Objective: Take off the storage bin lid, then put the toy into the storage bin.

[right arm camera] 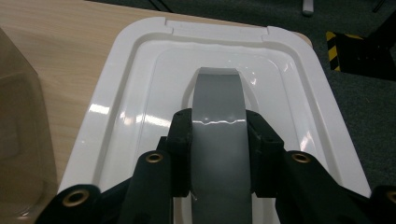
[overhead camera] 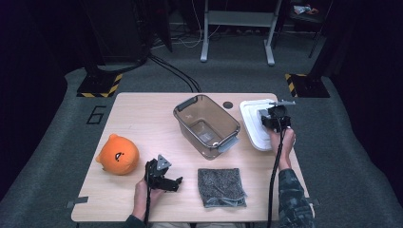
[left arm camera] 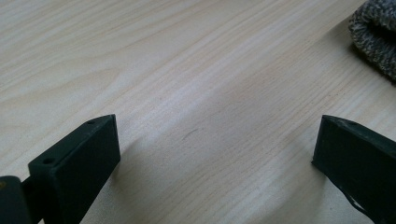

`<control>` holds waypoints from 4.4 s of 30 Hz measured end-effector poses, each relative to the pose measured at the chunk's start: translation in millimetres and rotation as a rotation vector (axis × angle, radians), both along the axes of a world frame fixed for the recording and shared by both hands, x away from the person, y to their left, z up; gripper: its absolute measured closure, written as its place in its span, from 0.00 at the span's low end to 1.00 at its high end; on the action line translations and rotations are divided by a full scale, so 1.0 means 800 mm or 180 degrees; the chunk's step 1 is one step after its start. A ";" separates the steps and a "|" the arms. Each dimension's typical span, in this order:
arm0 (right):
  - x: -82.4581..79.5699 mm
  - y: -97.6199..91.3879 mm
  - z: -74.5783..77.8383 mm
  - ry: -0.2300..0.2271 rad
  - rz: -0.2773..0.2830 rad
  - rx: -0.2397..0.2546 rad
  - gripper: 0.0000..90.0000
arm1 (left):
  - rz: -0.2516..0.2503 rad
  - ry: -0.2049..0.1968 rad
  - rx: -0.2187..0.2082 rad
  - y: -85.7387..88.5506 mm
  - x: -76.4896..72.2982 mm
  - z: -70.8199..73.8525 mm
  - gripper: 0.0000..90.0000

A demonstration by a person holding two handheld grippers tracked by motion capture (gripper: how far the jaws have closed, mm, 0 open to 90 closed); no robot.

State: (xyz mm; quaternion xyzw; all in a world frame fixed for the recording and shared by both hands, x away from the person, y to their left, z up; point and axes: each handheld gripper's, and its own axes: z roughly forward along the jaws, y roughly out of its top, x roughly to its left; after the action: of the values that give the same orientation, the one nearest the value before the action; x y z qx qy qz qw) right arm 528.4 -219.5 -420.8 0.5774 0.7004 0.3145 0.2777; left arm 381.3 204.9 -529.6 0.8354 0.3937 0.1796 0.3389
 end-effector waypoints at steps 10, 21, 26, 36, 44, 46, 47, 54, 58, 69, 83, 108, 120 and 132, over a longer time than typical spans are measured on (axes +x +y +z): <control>0.008 0.005 -0.032 0.0087 -0.0117 0.0054 0.74 | 0.0000 0.0000 0.0000 0.000 0.000 0.000 0.00; 0.020 0.014 -0.061 0.0189 -0.0233 0.0019 0.74 | 0.0000 0.0001 0.0000 0.000 0.000 0.000 0.00; 0.030 0.020 -0.074 0.0233 -0.0272 -0.0072 0.74 | -0.0001 -0.0001 0.0003 0.000 -0.001 0.000 0.00; 0.038 0.021 -0.088 0.0328 -0.0295 -0.0033 0.70 | 0.0023 -0.0026 -0.0011 -0.001 -0.001 0.000 0.00; 0.024 0.012 -0.071 0.0278 -0.0150 0.0168 0.47 | 0.0042 -0.0025 -0.0034 -0.002 -0.001 -0.001 0.00; 0.015 0.009 -0.063 0.0261 -0.0099 0.0240 0.40 | 0.0039 -0.0028 -0.0031 -0.002 -0.001 -0.001 0.00; 0.013 0.007 -0.062 0.0235 -0.0067 0.0243 0.38 | 0.0041 -0.0024 -0.0034 -0.002 -0.001 -0.001 0.00; -0.019 -0.003 -0.051 0.0198 0.0173 0.0274 0.24 | 0.0052 -0.0037 -0.0033 -0.002 -0.001 -0.001 0.00; -0.041 -0.006 -0.048 0.0177 0.0299 0.0231 0.17 | 0.0027 -0.0016 -0.0035 -0.001 -0.001 0.000 0.00; -0.096 -0.014 -0.055 0.0095 0.0501 0.0119 0.11 | 0.0056 -0.0037 -0.0032 -0.002 -0.001 -0.001 0.00; -0.144 -0.012 -0.085 0.0077 0.0567 -0.0042 0.03 | 0.0017 -0.0003 -0.0025 -0.001 -0.001 0.000 0.00; -0.172 -0.029 -0.134 0.0147 0.0507 -0.0132 0.00 | 0.0087 -0.0045 0.0006 -0.001 -0.002 0.000 0.00; -0.166 -0.032 -0.136 0.0222 0.0591 0.0010 0.00 | 0.0160 -0.0167 -0.0127 0.011 -0.011 0.022 0.00; -0.166 -0.032 -0.136 0.0230 0.0609 0.0013 0.00 | 0.0146 -0.0072 -0.0502 0.053 -0.012 0.078 0.00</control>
State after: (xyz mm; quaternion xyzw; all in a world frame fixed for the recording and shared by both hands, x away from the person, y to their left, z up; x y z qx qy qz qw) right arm 395.5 -245.5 -529.5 0.5194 0.7613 0.3200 0.2198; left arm 371.4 247.2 -467.5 0.7948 0.4217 0.1650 0.4039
